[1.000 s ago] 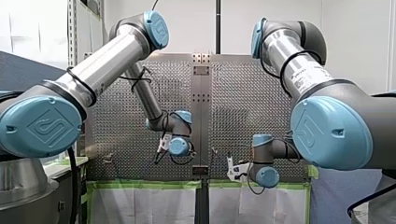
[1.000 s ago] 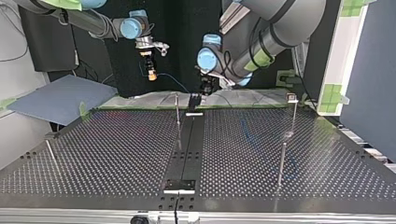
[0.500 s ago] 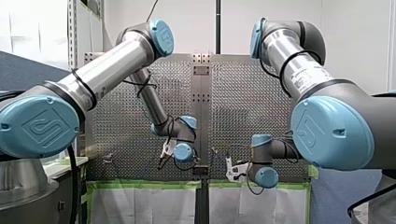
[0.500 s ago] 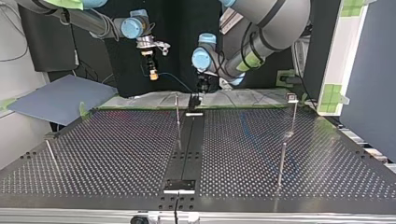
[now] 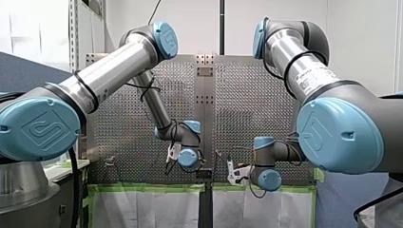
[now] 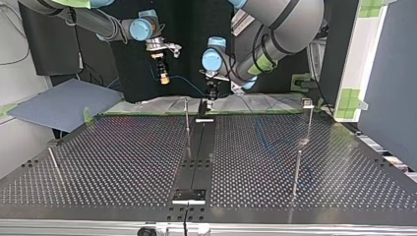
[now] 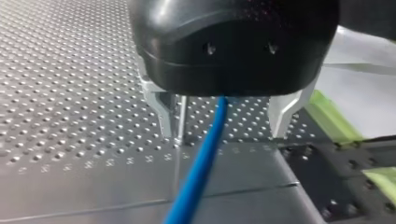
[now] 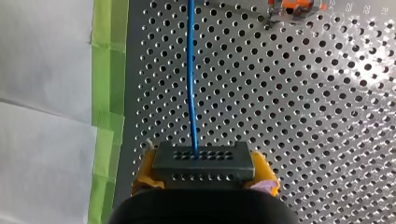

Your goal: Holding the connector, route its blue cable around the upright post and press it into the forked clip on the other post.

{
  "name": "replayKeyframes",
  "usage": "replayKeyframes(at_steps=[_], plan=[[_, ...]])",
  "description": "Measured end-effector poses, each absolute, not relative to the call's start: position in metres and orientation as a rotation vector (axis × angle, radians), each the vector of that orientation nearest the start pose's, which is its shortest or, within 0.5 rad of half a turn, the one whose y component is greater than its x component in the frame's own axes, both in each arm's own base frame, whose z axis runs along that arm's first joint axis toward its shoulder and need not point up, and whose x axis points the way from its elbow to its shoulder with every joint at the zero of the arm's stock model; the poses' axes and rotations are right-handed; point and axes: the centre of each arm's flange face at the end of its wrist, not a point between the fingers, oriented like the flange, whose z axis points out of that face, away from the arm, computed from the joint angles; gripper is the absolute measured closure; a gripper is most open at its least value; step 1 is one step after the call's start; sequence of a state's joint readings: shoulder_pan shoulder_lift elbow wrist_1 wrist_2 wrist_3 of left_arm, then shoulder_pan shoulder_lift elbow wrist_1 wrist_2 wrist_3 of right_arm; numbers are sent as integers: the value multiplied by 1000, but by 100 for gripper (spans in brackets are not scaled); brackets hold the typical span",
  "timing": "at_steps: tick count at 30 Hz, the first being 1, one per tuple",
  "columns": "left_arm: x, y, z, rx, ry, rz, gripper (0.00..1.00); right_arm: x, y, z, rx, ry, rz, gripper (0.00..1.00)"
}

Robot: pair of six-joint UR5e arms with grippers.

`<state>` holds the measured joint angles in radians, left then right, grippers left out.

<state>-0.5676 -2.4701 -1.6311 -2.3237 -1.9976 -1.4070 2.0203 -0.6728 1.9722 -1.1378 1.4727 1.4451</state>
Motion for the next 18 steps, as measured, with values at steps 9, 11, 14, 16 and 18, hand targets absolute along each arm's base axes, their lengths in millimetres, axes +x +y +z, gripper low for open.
replayKeyframes(at_steps=[9, 11, 14, 16, 18], plan=[[487, -421, -3, 308, 1660, 66, 2, 359, -402, -65, 1782, -859, 1423, 100], [486, -421, -4, 314, 1664, 74, 2, 360, -402, -65, 1783, -857, 1423, 100], [484, -422, -4, 322, 1668, 79, 2, 360, -401, -65, 1785, -855, 1422, 100], [483, -423, -4, 329, 1667, 82, 2, 360, -401, -65, 1787, -854, 1422, 100], [483, -423, -4, 333, 1667, 85, 2, 361, -400, -65, 1790, -851, 1422, 100]])
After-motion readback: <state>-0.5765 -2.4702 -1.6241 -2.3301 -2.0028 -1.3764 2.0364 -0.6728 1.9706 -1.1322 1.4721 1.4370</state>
